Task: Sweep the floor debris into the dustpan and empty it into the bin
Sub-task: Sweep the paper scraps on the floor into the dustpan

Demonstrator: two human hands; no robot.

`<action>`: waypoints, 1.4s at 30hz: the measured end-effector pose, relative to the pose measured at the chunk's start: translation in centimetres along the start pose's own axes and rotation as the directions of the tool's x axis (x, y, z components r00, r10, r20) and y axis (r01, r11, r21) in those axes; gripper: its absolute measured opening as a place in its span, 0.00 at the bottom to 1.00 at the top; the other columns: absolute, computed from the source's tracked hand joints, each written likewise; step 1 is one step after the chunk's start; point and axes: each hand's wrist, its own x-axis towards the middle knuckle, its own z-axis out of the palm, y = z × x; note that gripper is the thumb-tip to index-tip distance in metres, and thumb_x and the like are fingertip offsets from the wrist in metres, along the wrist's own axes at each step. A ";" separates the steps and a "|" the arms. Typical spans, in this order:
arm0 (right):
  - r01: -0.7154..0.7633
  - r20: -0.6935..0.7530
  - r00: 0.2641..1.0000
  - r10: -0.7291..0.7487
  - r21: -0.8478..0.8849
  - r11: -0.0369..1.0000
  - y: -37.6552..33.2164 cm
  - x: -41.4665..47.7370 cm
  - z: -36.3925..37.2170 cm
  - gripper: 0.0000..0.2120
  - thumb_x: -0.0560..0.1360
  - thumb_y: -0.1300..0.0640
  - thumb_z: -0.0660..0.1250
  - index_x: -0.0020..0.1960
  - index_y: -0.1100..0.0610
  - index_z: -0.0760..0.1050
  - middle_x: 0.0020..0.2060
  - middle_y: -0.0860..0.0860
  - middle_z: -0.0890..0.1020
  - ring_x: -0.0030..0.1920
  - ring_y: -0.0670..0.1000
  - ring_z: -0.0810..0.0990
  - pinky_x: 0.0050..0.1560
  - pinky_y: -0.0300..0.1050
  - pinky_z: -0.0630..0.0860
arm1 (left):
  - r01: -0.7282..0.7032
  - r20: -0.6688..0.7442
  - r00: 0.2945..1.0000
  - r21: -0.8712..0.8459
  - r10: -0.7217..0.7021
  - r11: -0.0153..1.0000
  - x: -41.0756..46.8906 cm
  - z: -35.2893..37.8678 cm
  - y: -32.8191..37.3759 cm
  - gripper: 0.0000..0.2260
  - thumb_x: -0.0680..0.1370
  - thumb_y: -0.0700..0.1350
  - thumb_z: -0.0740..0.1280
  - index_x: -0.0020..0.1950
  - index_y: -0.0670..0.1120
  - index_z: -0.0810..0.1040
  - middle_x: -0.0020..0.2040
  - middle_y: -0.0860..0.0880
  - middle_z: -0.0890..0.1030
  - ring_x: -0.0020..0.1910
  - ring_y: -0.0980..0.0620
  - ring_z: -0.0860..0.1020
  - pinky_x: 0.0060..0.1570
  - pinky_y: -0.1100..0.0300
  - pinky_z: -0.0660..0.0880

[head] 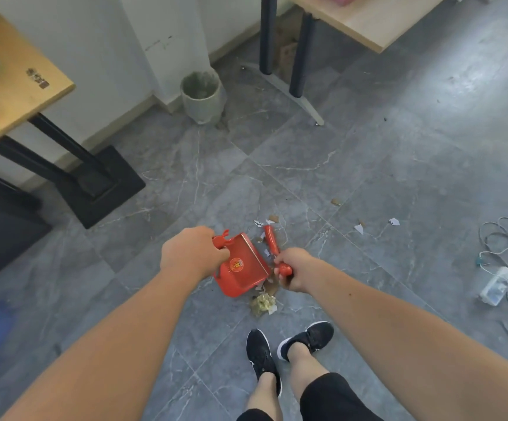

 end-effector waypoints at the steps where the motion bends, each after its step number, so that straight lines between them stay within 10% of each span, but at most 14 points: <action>1: -0.004 0.001 1.000 0.004 0.004 1.000 0.2 0.0 0.2 0.05 0.78 0.66 0.56 0.50 0.58 0.69 0.23 0.54 0.75 0.28 0.45 0.68 0.18 0.32 0.67 | 0.001 -0.003 1.000 -0.003 -0.001 1.000 -0.2 0.1 -0.2 0.14 0.72 0.59 0.67 0.37 0.49 0.74 0.36 0.52 0.76 0.39 0.46 0.77 0.38 0.57 0.70; 20: 0.105 -0.077 0.993 -0.092 0.180 0.978 -2.7 -4.5 -9.6 0.04 0.77 0.67 0.58 0.47 0.62 0.70 0.20 0.54 0.76 0.29 0.46 0.69 0.19 0.34 0.68 | -0.208 -0.004 0.978 0.066 0.209 0.976 0.6 -3.2 11.4 0.12 0.73 0.56 0.67 0.38 0.48 0.77 0.34 0.52 0.77 0.33 0.50 0.75 0.32 0.59 0.66; 42: 0.219 -0.335 0.941 -0.057 0.471 0.854 -18.7 -0.8 -55.2 0.12 0.76 0.66 0.57 0.50 0.52 0.73 0.27 0.51 0.69 0.25 0.48 0.66 0.21 0.30 0.62 | -0.486 0.143 0.871 0.115 0.470 0.867 10.7 3.3 60.8 0.14 0.75 0.58 0.65 0.40 0.48 0.78 0.39 0.51 0.79 0.39 0.46 0.75 0.39 0.57 0.70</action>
